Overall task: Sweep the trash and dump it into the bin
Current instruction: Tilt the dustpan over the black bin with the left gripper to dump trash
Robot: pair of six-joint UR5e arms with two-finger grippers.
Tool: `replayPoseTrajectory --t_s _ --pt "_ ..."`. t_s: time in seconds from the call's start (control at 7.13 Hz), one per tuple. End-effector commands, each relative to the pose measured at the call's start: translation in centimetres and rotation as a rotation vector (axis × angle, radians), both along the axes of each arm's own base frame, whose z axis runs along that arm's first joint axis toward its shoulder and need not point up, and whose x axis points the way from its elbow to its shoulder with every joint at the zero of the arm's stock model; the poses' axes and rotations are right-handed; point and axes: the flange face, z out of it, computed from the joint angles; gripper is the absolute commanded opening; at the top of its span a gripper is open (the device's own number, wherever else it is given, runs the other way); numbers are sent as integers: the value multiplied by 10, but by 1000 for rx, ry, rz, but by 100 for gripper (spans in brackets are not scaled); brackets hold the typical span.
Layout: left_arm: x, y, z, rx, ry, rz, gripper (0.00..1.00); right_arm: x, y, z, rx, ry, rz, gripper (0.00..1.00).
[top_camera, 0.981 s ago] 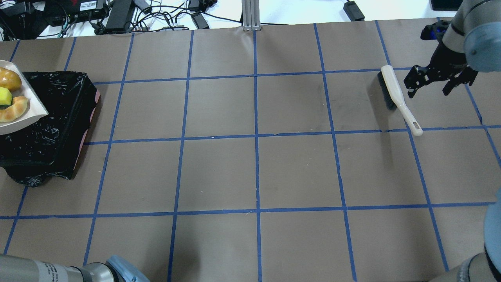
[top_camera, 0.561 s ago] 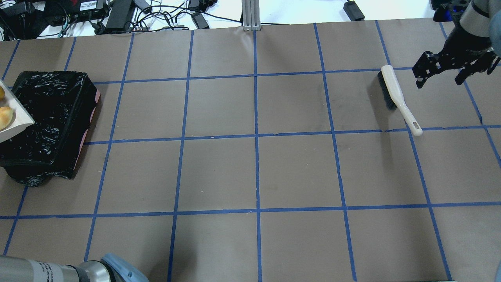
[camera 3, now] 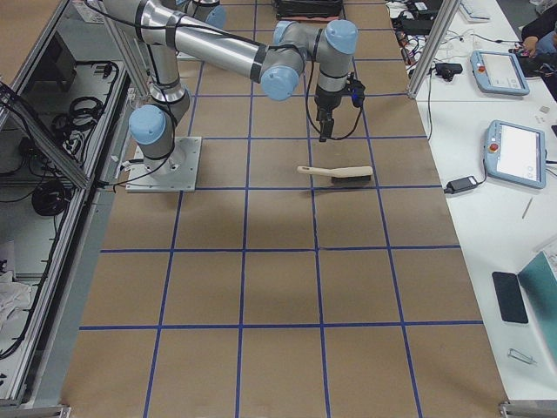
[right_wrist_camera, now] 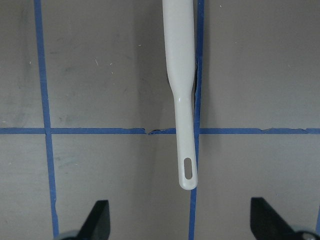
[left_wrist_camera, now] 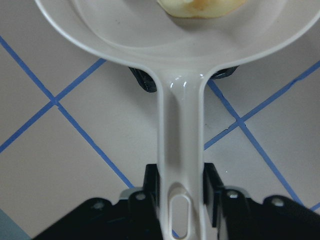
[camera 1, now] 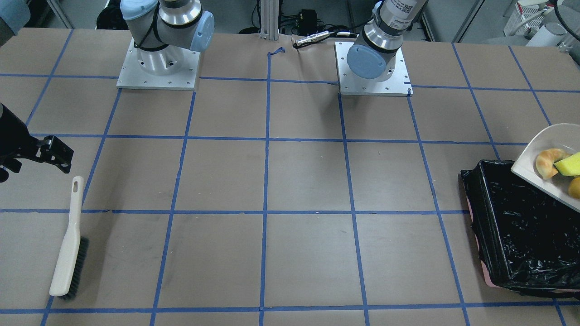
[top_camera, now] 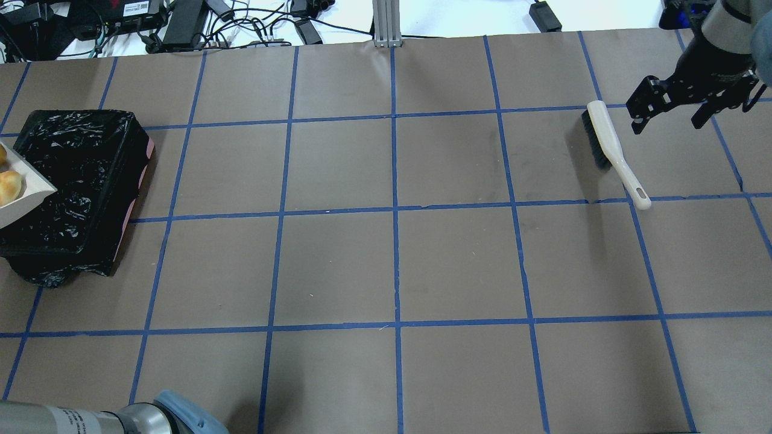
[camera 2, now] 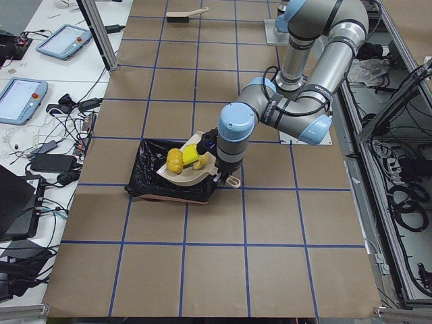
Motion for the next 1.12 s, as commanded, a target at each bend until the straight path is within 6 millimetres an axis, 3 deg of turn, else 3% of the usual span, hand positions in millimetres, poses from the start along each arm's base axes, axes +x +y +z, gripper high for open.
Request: replayPoseTrajectory --t_s 0.0,0.14,0.7,0.98 --pt "-12 10 -14 54 1 39 0 73 2 17 -46 24 -2 100" --pt "-13 14 -14 81 -14 46 0 107 5 19 -63 19 -82 100" --pt "-15 19 -11 126 -37 77 0 121 21 49 -113 -40 -77 100" --pt "-15 23 -12 165 -44 75 0 134 20 38 -101 -45 -54 100"
